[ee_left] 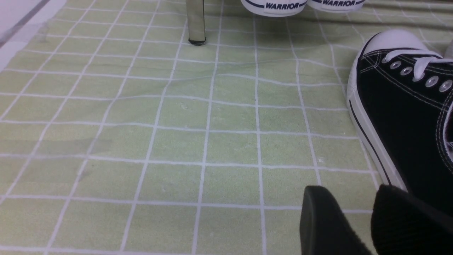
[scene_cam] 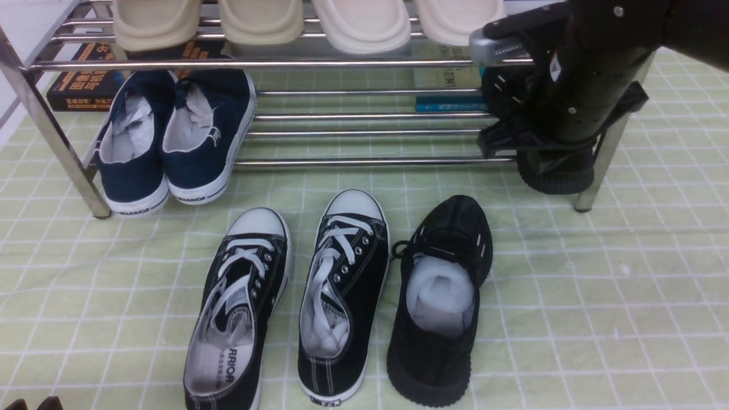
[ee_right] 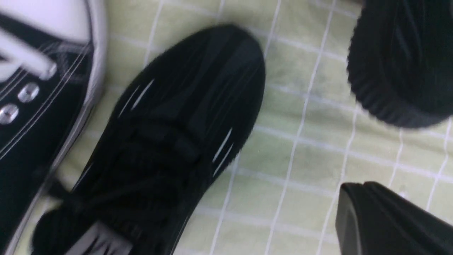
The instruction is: Take the shoes off the shelf with your hand from the green coffee tablecloth.
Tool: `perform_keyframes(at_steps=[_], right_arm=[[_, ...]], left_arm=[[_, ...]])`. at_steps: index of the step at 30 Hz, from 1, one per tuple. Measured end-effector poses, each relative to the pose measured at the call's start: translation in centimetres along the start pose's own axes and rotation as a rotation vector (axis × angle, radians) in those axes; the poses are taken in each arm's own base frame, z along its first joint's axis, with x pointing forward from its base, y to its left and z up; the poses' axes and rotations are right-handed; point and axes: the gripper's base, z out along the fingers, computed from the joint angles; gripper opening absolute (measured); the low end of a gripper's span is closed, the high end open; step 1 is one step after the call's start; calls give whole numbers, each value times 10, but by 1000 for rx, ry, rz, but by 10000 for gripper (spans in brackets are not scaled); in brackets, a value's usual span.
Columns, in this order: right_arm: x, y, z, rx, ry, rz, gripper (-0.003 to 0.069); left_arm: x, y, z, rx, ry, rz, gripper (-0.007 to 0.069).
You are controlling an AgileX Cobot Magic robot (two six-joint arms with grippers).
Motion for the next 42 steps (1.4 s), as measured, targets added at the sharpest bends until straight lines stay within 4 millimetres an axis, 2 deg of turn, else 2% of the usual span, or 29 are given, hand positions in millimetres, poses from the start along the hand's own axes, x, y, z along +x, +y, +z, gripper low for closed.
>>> perform_keyframes(at_steps=[6,10,15,28,32,36,37,38,39,40,42], right_arm=[[-17,-7,7,29,-125,-80,134],[-26,-10,11,83,-208,-129,282],[-30,-14,24,151,-219,-140,374],[-37,-14,74,249,-234,-142,395],[-36,-13,83,253,-221,-149,370],[-36,-15,85,261,-209,-146,201],[-36,-15,85,261,-209,-146,189],[-35,-18,84,268,-203,-140,74],[-35,-19,82,268,-203,-136,35],[-35,-19,80,267,-200,-129,9],[-34,-20,75,266,-189,-116,2]], left_arm=[[0,0,0,0,1,0,242],[0,0,0,0,1,0,242],[0,0,0,0,1,0,242],[0,0,0,0,1,0,242],[0,0,0,0,1,0,242],[0,0,0,0,1,0,242],[0,0,0,0,1,0,242],[0,0,0,0,1,0,242],[0,0,0,0,1,0,242],[0,0,0,0,1,0,242],[0,0,0,0,1,0,242]])
